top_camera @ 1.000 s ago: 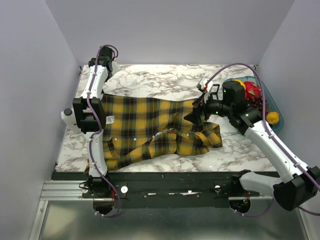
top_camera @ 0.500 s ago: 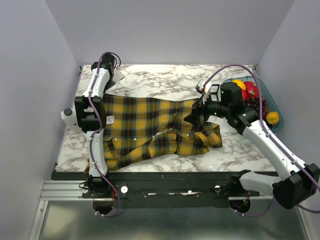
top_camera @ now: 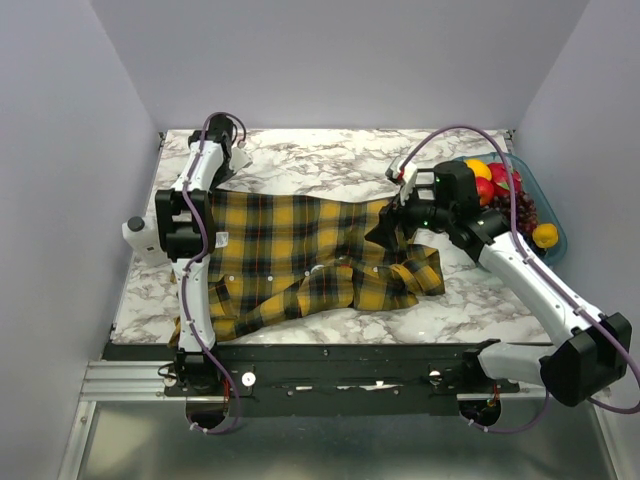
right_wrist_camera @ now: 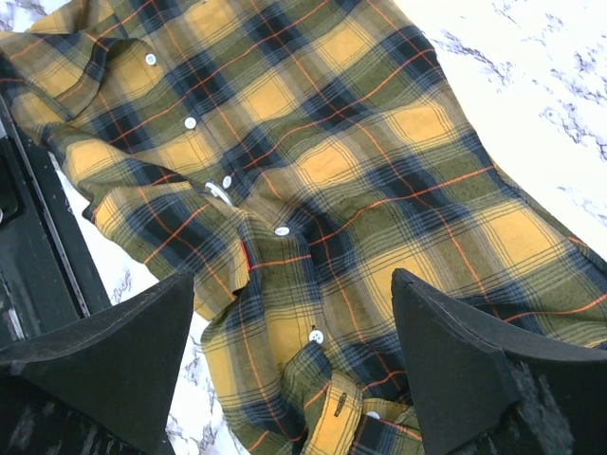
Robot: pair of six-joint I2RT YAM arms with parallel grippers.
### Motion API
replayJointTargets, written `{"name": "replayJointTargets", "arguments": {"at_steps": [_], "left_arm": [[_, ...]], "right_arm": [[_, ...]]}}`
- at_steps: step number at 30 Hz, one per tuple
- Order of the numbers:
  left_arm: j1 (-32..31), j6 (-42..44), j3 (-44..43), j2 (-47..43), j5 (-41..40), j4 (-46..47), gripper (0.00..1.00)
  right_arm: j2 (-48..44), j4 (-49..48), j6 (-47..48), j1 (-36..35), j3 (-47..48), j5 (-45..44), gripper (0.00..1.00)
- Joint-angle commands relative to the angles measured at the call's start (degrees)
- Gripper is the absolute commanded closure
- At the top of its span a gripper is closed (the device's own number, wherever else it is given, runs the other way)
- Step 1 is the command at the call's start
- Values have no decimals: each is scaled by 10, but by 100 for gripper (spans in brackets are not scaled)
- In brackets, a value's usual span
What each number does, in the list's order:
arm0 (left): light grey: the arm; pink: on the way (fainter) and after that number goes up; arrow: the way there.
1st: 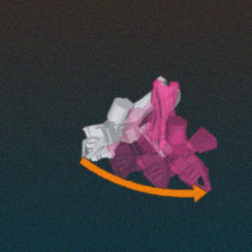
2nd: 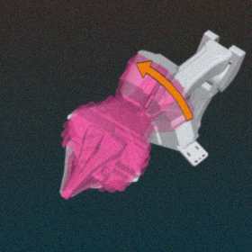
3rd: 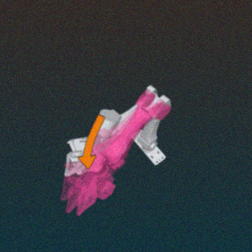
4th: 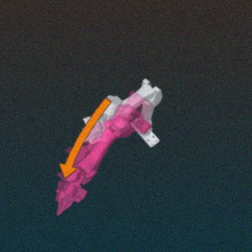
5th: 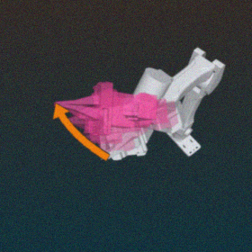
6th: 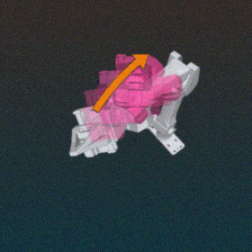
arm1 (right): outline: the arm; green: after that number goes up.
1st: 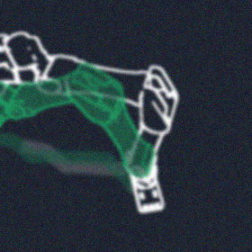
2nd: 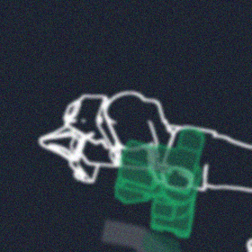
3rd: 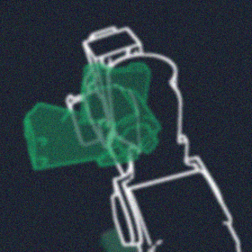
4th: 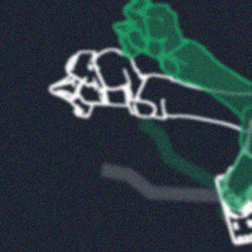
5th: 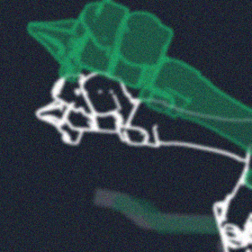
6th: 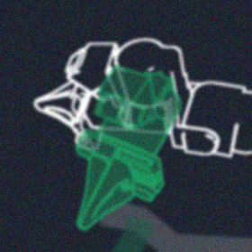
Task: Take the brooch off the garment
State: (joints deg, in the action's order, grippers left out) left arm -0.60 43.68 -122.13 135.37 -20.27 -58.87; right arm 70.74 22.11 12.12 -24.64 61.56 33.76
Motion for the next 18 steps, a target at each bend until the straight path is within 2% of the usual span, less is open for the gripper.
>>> {"name": "replayJointTargets", "arguments": {"at_steps": [1, 14, 18], "left_arm": [[2, 28, 3, 12, -14, 28, 100], [2, 54, 43, 23, -63, 79, 100], [18, 69, 51, 23, -76, 96, 100]], "right_arm": [[8, -5, 6, 5, 22, -11, 9], [20, 0, 9, 7, 30, -13, 9], [22, 0, 10, 7, 30, -14, 9]]}}
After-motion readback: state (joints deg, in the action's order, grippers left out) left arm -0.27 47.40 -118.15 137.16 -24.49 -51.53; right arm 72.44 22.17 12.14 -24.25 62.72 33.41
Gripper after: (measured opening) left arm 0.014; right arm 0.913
